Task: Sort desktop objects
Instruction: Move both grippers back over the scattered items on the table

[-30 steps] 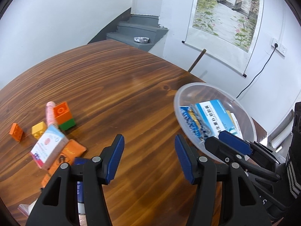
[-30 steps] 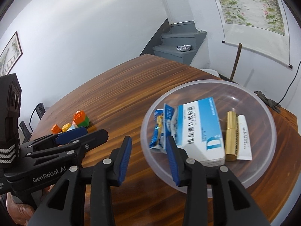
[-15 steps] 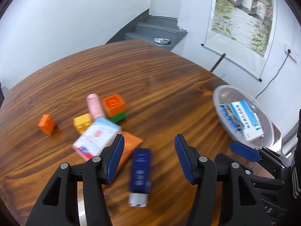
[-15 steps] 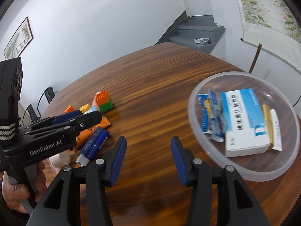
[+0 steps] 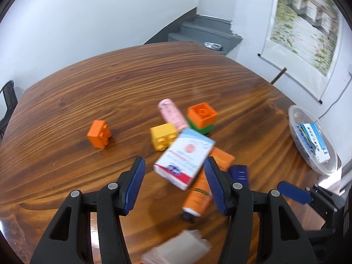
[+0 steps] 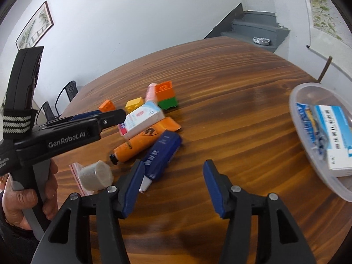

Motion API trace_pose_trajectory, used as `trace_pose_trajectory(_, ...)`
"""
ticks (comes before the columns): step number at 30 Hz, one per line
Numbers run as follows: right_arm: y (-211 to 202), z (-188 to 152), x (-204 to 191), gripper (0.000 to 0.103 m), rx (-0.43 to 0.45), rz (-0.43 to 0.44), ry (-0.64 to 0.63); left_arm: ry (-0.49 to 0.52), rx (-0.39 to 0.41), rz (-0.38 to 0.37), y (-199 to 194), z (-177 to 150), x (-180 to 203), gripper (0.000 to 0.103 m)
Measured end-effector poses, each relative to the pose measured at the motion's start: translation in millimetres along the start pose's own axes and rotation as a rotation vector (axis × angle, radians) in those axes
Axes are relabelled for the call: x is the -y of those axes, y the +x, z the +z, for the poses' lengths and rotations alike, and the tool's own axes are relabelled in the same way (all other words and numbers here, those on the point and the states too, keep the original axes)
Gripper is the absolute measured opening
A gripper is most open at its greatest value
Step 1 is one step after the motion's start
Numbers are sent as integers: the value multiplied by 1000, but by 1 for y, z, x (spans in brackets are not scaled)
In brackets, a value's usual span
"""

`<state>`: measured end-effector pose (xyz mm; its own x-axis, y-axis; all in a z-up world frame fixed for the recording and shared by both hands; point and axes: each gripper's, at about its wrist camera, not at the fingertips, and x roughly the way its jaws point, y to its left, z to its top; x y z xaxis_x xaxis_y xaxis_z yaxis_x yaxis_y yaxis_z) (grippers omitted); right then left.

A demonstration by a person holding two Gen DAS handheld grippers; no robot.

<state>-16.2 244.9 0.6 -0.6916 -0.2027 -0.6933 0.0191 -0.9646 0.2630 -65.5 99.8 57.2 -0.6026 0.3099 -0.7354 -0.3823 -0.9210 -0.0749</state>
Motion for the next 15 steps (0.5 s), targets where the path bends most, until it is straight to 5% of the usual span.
trace_pose_trajectory(15,50,14,-21,68,-87,-42,-106,-7,-49,-4,28,7,-6,60)
